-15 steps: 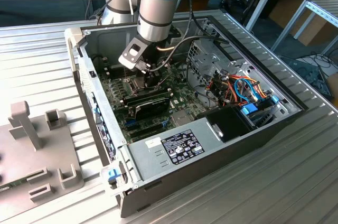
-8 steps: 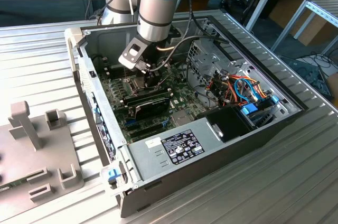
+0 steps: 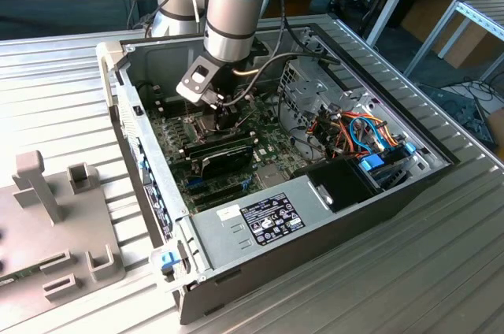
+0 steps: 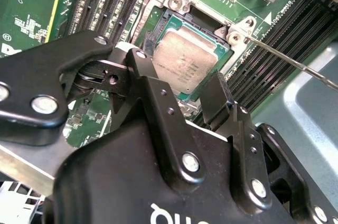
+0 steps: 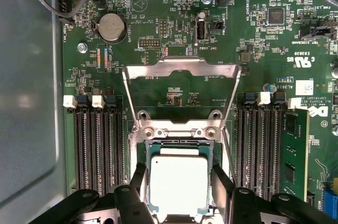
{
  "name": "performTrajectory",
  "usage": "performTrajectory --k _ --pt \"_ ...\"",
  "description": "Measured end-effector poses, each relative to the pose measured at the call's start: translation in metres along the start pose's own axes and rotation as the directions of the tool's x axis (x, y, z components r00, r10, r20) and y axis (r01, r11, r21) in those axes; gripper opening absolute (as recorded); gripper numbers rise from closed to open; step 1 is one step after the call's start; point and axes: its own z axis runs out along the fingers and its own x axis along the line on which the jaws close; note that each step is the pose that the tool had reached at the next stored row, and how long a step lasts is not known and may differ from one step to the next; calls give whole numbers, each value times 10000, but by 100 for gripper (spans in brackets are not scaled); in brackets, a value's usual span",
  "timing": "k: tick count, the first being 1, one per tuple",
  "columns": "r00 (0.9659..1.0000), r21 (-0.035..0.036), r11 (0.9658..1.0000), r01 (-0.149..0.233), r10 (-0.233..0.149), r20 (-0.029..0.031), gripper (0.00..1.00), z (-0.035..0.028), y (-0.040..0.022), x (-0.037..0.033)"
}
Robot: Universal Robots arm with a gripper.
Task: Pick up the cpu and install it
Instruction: 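Place the cpu into insertion slot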
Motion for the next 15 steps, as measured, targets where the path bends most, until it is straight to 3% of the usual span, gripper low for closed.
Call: performTrajectory --k 15 --pt "10000 0 10000 0 0 17 61 15 -1 6"
